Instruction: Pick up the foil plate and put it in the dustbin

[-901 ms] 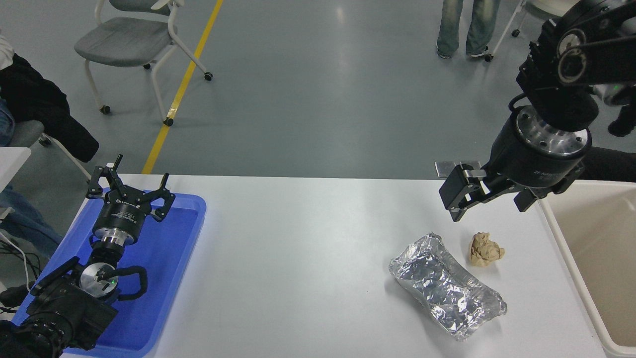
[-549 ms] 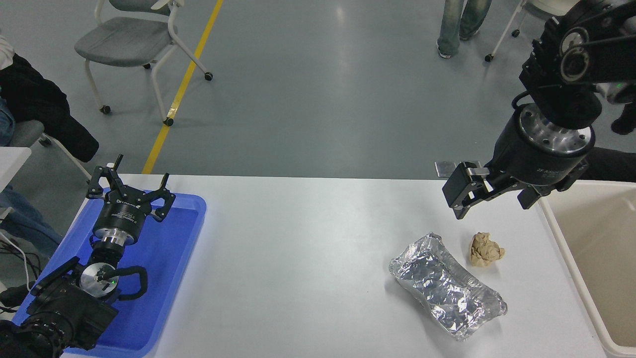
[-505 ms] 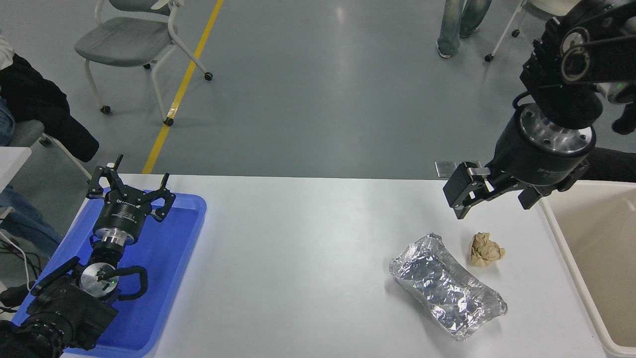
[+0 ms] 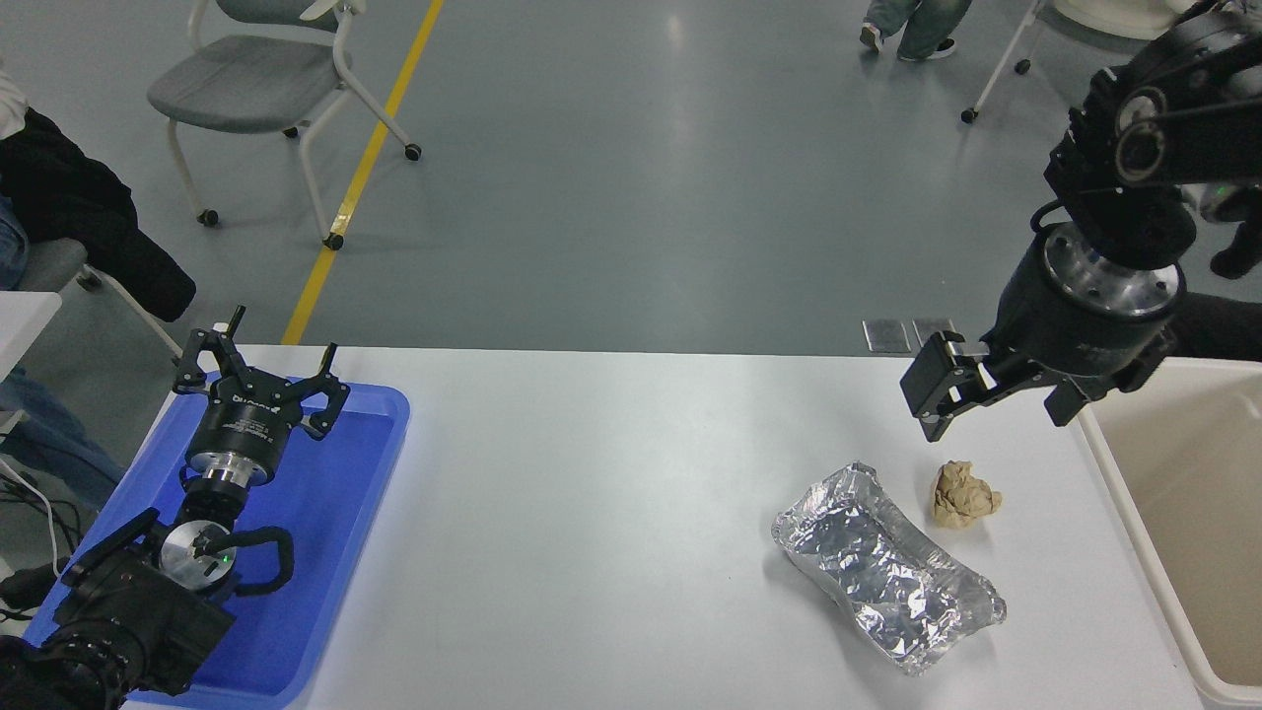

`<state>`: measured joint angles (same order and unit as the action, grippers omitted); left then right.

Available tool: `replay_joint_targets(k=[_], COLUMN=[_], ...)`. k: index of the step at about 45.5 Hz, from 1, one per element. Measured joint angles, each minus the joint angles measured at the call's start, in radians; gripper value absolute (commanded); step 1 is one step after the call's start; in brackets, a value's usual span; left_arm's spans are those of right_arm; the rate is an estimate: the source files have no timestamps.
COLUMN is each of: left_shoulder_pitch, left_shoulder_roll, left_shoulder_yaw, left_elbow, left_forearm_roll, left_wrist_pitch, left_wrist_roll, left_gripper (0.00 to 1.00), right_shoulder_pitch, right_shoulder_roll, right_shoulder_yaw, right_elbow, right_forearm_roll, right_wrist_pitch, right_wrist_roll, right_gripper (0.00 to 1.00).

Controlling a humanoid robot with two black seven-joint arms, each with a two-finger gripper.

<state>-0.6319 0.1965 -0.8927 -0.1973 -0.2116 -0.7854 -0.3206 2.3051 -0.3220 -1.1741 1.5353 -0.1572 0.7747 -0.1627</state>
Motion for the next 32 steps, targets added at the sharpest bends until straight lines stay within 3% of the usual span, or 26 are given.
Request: replay_joint_targets(k=[16,32], left_shoulder_pitch=[0.0,0.0], left_shoulder_roll=[0.001,0.0], left_shoulder_yaw=[0.0,0.0], left_elbow=[0.0,0.0], left_forearm_roll=[0.0,0.0], left_wrist_pitch=[0.0,0.0], left_wrist_roll=[0.0,0.0], left_gripper=[1.0,1.0], right_shoulder_pitch=[-0.316,-0.72], right_shoulder_roll=[-0.162,-0.237], right_shoulder_yaw=[0.165,0.427], right_elbow=[-0.087,-0.271], right_forearm_roll=[-0.229,-0.417], right_wrist_pitch=[-0.094,-0.167], right_wrist_roll=[0.001,0.005], right_gripper=[1.0,1.0])
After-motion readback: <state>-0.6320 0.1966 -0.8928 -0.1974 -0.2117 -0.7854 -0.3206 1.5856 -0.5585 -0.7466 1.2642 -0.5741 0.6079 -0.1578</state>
